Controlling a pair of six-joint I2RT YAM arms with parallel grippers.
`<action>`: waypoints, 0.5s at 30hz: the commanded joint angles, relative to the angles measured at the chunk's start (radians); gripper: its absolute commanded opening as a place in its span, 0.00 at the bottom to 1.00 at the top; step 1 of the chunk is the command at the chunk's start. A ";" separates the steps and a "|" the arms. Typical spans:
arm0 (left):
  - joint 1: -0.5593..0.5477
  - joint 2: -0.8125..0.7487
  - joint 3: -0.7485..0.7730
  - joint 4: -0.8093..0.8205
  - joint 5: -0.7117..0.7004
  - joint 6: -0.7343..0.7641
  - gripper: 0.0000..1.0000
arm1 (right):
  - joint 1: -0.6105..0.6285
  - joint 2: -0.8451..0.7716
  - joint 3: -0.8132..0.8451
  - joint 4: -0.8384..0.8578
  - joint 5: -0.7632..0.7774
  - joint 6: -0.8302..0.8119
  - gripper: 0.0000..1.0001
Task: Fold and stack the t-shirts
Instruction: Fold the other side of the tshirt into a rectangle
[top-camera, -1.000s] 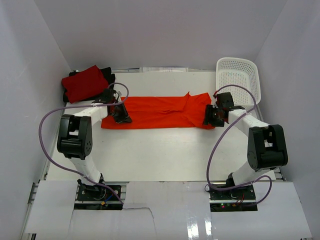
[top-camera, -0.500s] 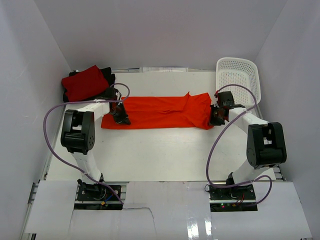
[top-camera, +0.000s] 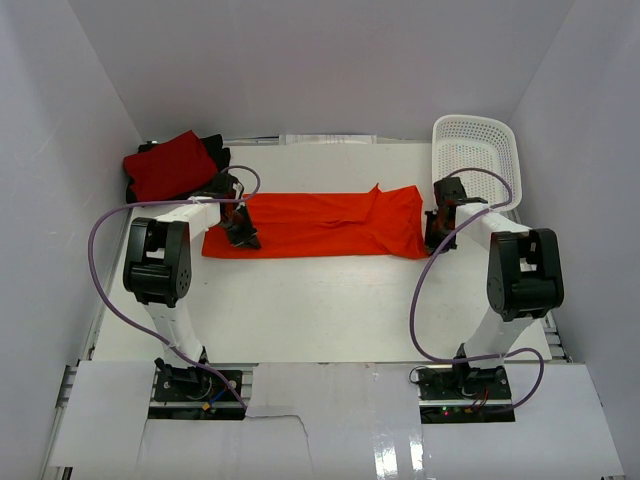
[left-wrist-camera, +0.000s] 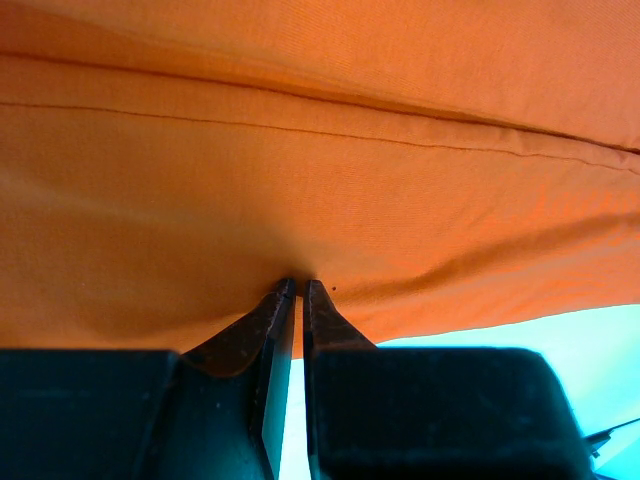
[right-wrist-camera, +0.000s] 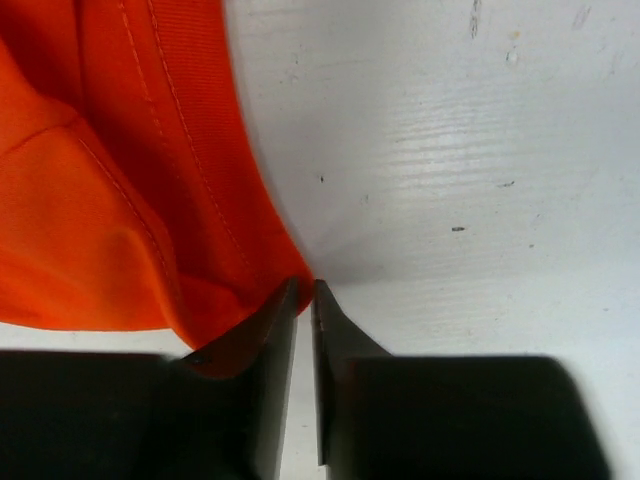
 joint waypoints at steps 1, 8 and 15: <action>0.006 0.036 -0.005 -0.046 -0.108 0.020 0.21 | -0.006 -0.022 0.026 -0.013 -0.030 0.009 0.18; 0.008 0.032 -0.001 -0.044 -0.100 0.015 0.21 | -0.006 -0.103 -0.025 0.030 -0.037 0.003 0.77; 0.008 0.028 -0.001 -0.046 -0.102 0.020 0.21 | -0.005 -0.159 -0.088 0.099 -0.141 -0.023 0.75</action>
